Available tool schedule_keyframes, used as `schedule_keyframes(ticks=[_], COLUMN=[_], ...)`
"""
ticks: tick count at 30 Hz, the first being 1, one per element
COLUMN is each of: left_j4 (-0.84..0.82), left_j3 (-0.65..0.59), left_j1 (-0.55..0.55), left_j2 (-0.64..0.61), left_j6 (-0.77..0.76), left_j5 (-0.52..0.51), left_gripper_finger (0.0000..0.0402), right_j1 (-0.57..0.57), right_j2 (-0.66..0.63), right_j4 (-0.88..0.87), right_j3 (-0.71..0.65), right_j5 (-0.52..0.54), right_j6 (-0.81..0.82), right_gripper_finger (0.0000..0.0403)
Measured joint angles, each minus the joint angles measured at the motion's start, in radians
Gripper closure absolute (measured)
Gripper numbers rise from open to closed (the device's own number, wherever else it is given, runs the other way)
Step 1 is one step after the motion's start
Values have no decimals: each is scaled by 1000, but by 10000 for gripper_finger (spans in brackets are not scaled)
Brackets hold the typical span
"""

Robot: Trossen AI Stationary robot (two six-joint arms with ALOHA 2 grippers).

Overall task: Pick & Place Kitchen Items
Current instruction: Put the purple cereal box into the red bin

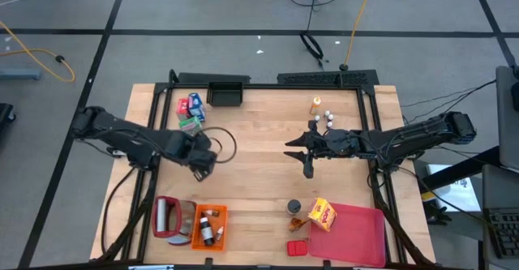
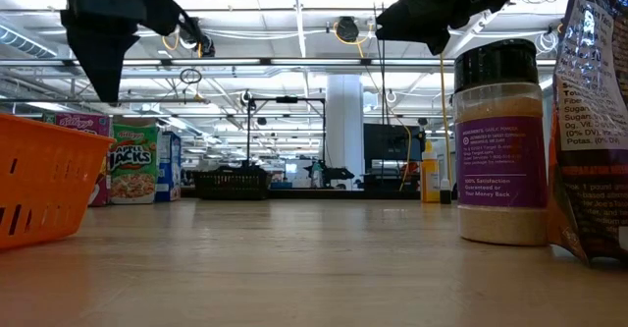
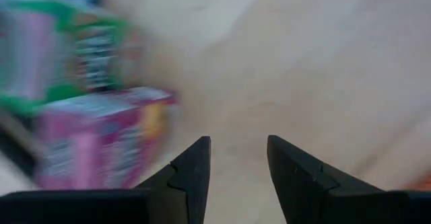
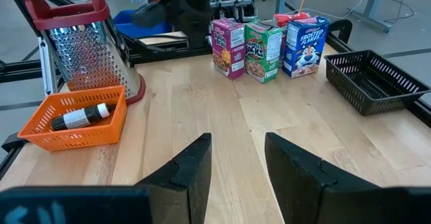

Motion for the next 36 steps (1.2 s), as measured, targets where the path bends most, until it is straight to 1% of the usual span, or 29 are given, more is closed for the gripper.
schedule_keyframes(ticks=[3,12,15,19,23,26,31,36], left_j4=[-60,-144,-161,-246,-231,-244,-240,-240], left_j3=[0,0,0,0,0,0,0,0], left_j1=[27,87,102,125,143,158,185,210], left_j2=[-31,-55,-55,-56,-64,-66,-76,-83], left_j6=[20,159,183,175,174,182,197,239], left_j5=[-29,-30,-32,-53,-50,-50,-23,-21], left_gripper_finger=[254,251,235,202,174,163,160,160], right_j1=[0,0,0,0,0,0,0,0], right_j2=[0,0,0,0,0,0,0,0], right_j4=[-1,-1,-1,-1,-1,-1,-2,-2], right_j3=[0,0,0,0,0,0,0,0], right_j5=[0,0,0,0,0,0,0,0], right_j6=[0,0,0,0,0,0,0,0], right_gripper_finger=[273,273,273,273,273,273,273,273])
